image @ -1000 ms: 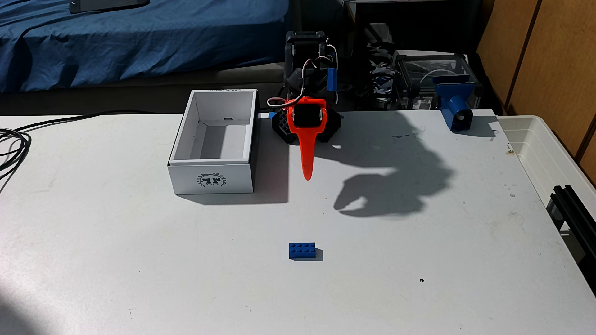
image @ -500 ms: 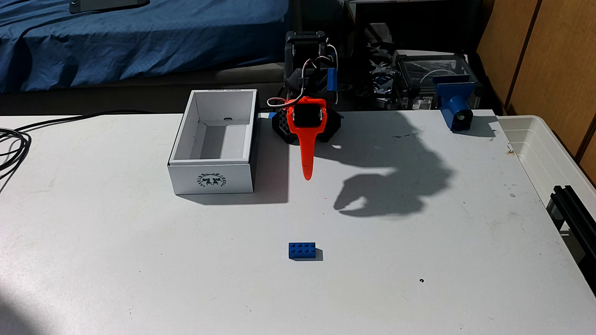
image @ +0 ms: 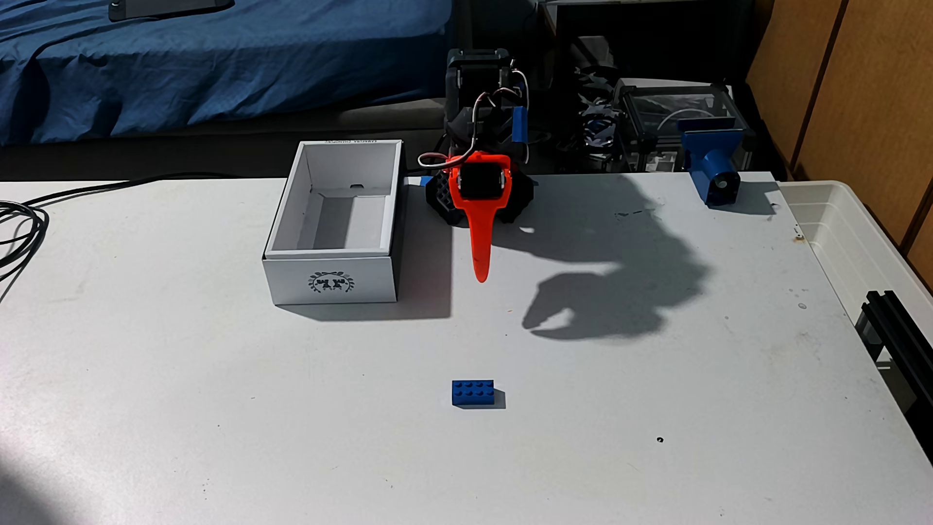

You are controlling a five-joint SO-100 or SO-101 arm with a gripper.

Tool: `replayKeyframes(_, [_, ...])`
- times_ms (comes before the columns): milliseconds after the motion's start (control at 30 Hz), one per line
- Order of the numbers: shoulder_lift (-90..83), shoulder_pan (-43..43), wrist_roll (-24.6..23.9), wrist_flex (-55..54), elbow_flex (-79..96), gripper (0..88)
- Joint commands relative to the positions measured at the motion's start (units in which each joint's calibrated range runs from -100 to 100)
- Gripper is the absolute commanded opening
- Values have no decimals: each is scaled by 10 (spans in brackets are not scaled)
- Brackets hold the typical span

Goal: Grab the blue brick and place in box

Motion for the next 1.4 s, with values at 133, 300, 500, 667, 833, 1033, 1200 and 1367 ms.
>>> replayKeyframes(133, [-6, 0, -2, -7, -3, 9])
replayKeyframes(300, [-6, 2, 2, -61, 14, 9])
replayKeyframes(500, [-6, 6, 4, -66, -25, 10])
replayKeyframes(667, [-6, 6, 4, -64, -62, 12])
replayKeyframes(833, [-6, 20, 4, -43, -121, 12])
replayKeyframes(1033, [-5, 21, 11, 21, -202, 13])
replayKeyframes(1200, [-2, 21, 27, 72, -254, 13])
replayKeyframes(1367, [68, 24, 41, 88, -302, 13])
